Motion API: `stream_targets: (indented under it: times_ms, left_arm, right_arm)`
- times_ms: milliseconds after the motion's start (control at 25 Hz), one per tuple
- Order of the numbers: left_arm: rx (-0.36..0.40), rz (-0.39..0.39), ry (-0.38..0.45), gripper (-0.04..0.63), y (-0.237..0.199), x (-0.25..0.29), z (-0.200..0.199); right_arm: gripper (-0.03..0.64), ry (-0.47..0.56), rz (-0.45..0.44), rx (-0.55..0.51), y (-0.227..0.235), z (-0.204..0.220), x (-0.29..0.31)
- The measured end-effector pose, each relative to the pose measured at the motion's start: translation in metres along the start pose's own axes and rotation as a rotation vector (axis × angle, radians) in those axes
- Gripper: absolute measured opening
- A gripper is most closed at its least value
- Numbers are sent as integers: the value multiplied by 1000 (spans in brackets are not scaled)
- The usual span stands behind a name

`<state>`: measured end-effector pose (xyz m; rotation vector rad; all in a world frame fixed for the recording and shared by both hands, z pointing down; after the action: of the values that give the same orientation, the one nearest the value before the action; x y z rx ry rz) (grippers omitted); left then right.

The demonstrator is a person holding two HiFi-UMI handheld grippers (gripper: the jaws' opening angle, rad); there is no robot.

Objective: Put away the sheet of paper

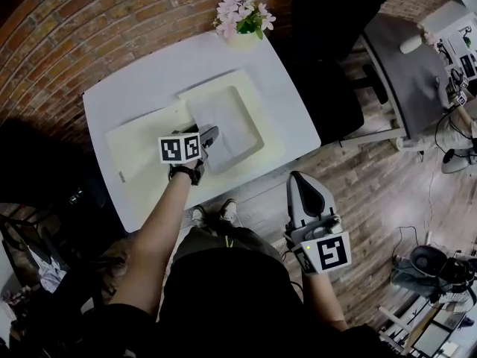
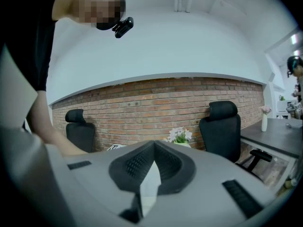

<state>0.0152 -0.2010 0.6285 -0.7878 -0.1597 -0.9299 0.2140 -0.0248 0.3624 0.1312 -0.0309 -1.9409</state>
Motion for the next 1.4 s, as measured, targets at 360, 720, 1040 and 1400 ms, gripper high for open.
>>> stream_targets:
  times_ms: [360,720,1040,1400]
  left_arm:
    - [13,-37,65,284,-29,-75,-10]
    - [73,-182,165,284,-84,-220,1]
    - [-35,-319,237,284,-130,-293,25]
    - [-277,-250,274,287,-160,-291,52]
  right_arm:
    - [12,13,-156,-6,-41,-2,31]
    - [12,77,-271,34,-85,-8,59]
    - [12,31,-376,31,-130,7,85]
    - [12,13,-388,16,-156,6,92]
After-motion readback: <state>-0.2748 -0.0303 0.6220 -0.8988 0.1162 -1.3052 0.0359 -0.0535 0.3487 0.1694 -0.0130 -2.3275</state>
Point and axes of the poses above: the fingertips, and each gripper's own axes: x forward along the fingers, y to its right, z out of its underside, the point moved 4 cm from there along -x, backward along the fingers, and after that the axes turned 12 degrees about y, right-handed, at the moved point
